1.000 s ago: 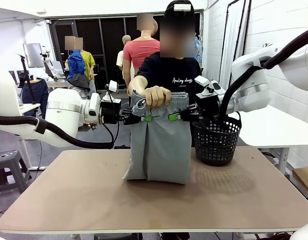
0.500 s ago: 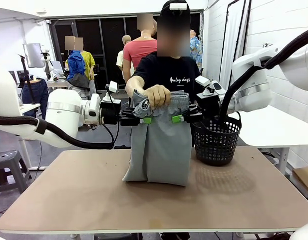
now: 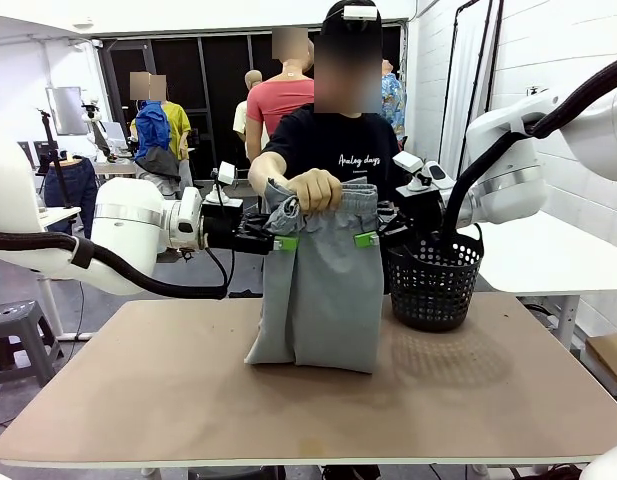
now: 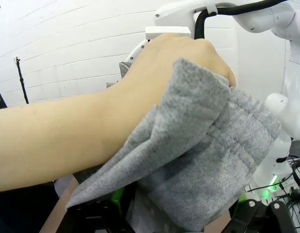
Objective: Fold the training pants.
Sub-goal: Release the ends of the Training pants and then grab the overlapped ends.
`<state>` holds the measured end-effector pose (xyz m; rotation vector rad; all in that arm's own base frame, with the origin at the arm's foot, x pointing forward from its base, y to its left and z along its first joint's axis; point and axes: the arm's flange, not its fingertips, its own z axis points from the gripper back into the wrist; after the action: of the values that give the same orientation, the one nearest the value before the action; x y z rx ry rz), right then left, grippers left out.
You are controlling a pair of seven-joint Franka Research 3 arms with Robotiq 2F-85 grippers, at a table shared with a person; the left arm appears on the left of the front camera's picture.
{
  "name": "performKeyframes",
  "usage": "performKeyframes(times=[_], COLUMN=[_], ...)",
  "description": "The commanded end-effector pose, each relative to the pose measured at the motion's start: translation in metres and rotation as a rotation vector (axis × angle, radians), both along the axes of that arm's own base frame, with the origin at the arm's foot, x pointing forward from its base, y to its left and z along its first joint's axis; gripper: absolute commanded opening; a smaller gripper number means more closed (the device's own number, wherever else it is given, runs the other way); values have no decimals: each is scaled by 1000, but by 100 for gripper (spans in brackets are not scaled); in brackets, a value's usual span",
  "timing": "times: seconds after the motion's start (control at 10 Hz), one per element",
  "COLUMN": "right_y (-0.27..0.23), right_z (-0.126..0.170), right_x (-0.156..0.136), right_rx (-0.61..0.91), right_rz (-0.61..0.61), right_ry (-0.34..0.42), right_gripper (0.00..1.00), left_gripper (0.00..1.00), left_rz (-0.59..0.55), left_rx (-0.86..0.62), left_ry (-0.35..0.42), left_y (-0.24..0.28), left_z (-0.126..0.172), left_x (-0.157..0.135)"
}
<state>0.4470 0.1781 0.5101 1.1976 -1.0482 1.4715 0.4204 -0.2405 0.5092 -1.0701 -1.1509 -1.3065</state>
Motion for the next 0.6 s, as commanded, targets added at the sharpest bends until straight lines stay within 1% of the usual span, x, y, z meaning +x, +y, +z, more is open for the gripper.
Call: performKeyframes(times=[0.0,0.1,0.2,0.3,0.4,0.5], right_y=[0,-2,-3,-11,-18,-25], right_z=[-1,0,0,-4,-9,-12], right_x=[1,2,3,-1,-1,-2], right_rx=[7,1,6,7,10,8], right_rz=[-7,-19,-38,-54,-73,-94], right_ry=[17,17,7,0,3,10], right_gripper=[100,100,100,100,100,100], left_gripper=[100,100,100,100,100,100], left_rz=[-9,3,10,66,104,129], left_rx=[-27,-20,-21,-10,9,-3], left_ry=[-17,-11,-22,-18,-36,-35], left_y=[7,8,10,19,30,38], left_z=[-1,-3,-5,-10,-15,-19], left_x=[-5,-6,-8,-13,-16,-18])
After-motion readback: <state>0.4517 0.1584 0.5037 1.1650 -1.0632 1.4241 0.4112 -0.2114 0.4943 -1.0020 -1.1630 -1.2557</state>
